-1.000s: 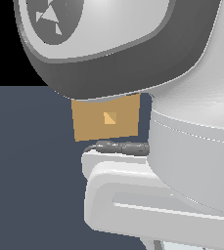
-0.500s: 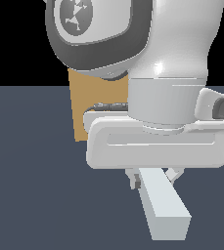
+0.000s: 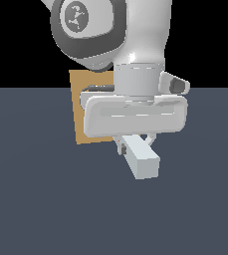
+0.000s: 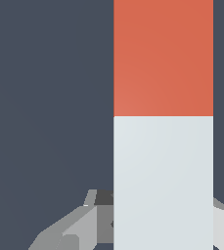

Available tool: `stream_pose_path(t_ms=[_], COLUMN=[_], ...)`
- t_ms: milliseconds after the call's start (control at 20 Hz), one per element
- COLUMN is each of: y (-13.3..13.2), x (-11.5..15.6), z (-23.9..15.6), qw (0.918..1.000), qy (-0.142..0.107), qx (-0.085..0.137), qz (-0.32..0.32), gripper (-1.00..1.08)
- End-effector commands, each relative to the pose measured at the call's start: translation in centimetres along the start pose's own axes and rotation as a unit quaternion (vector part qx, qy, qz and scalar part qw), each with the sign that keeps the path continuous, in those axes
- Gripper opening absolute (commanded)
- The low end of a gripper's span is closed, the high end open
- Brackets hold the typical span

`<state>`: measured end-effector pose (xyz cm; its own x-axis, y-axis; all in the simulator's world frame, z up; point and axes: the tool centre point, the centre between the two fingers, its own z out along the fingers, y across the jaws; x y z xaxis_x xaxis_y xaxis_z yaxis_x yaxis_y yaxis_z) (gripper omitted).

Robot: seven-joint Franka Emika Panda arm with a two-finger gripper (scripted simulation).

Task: Insert the peg into the horizontal hole in a box.

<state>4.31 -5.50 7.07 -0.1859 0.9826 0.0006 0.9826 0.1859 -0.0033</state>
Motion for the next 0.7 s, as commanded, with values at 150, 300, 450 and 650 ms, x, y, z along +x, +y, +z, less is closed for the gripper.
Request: stream_pose_path(t_ms=[150,300,450,650], y=[-0.3,-0.4,-0.3,-0.3], x=[1.9,2.2,2.0,2.0], z=[-0.8,-0.9,-0.9,-0.9], qw=[0.9998,0.9997,0.9998,0.9998], qy=[-0.001,-0.001,0.0,0.0], qx=[-0.002,-0.002,-0.002,-0.002], qz=[-0.021,-0.023,-0.021,-0.021], gripper=[-1.0,-1.0,-1.0,-1.0])
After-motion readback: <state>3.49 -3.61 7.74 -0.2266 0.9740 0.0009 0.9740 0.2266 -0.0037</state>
